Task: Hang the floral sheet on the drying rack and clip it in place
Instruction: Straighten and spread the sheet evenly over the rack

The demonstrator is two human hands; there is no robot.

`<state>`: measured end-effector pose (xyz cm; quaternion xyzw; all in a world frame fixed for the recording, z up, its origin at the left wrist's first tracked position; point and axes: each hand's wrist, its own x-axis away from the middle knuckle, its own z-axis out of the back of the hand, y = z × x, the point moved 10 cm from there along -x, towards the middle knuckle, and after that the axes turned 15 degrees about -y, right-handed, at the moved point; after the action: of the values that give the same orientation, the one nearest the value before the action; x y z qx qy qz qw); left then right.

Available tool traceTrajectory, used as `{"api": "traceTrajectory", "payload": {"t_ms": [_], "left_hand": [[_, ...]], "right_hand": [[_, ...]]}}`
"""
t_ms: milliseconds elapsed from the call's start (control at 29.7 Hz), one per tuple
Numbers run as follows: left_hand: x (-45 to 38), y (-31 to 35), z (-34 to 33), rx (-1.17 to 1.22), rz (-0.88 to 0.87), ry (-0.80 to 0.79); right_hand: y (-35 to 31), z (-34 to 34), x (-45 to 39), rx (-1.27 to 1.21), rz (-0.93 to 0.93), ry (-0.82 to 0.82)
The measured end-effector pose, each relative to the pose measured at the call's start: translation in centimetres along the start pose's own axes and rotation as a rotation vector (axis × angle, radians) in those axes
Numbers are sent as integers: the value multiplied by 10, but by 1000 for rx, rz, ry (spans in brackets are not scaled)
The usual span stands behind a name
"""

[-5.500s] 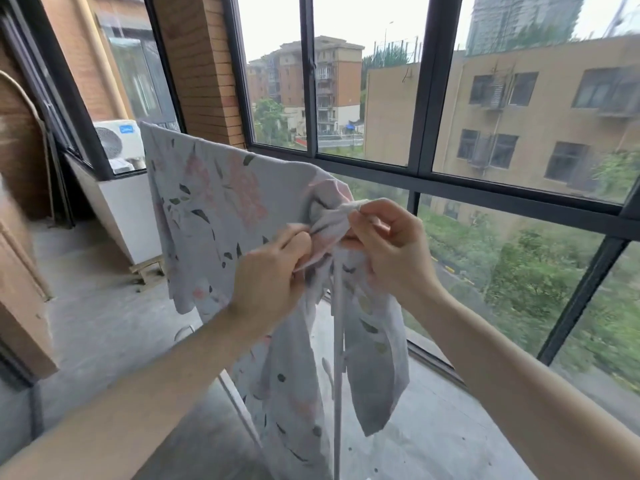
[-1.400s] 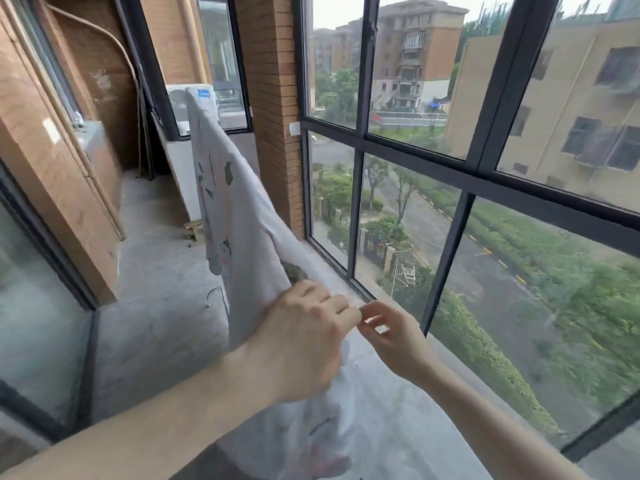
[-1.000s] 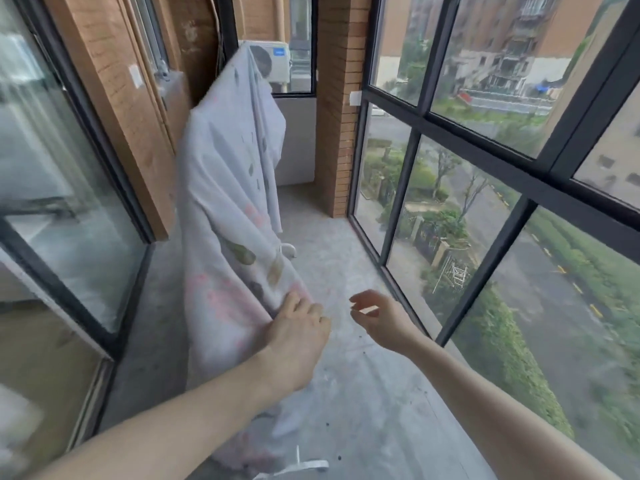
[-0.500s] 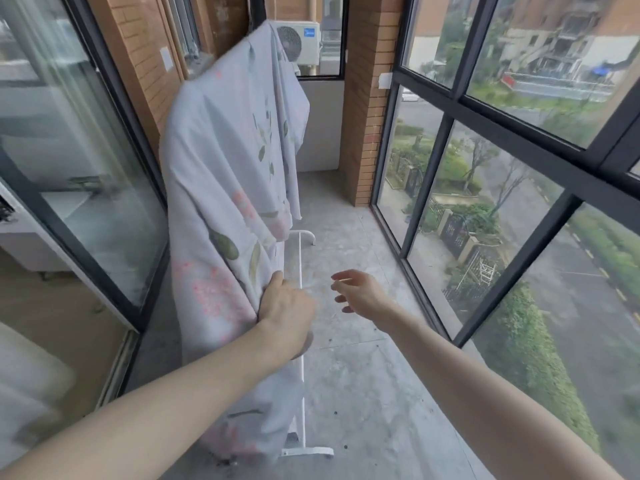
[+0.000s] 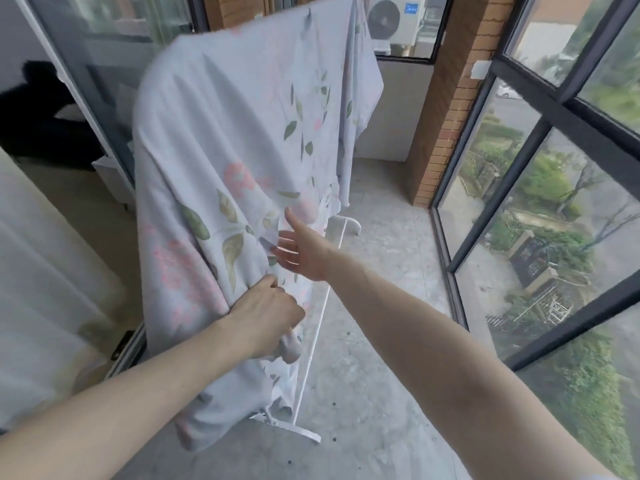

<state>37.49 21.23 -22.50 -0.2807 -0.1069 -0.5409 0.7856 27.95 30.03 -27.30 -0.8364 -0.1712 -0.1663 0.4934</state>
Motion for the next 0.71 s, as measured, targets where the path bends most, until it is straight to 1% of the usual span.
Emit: {"api": "traceTrajectory", "payload": {"t_ms": [101, 168, 202, 235, 269, 336, 370, 437, 572, 639, 706], "left_hand": [[3, 5, -2, 60, 16, -82], [4, 5, -6, 117, 36, -121], [3, 4, -8, 140, 54, -123], [2, 4, -12, 136, 74, -133], [2, 3, -14, 123, 94, -131], [3, 0, -22, 93, 122, -140], [4, -1, -24, 75, 129, -142], [6, -7, -29, 66, 146, -174], [7, -19, -39, 105, 176, -195], [7, -19, -47, 160, 176, -231], [4, -17, -54, 192, 169, -262]], "right_hand": [[-6, -1, -4, -42, 21, -82], [-10, 4, -5, -66, 90, -71], [-13, 9, -3, -37, 129, -40], [-17, 18, -1, 40, 179, 6], [-21, 29, 3, 184, 227, 82], [-26, 35, 13, 563, 270, 197], [-27, 36, 15, 710, 286, 224], [-26, 34, 16, 838, 328, 227], [-35, 14, 22, 1109, 490, 247], [-31, 5, 14, 1249, 534, 218], [-28, -4, 16, 1357, 621, 195]]}}
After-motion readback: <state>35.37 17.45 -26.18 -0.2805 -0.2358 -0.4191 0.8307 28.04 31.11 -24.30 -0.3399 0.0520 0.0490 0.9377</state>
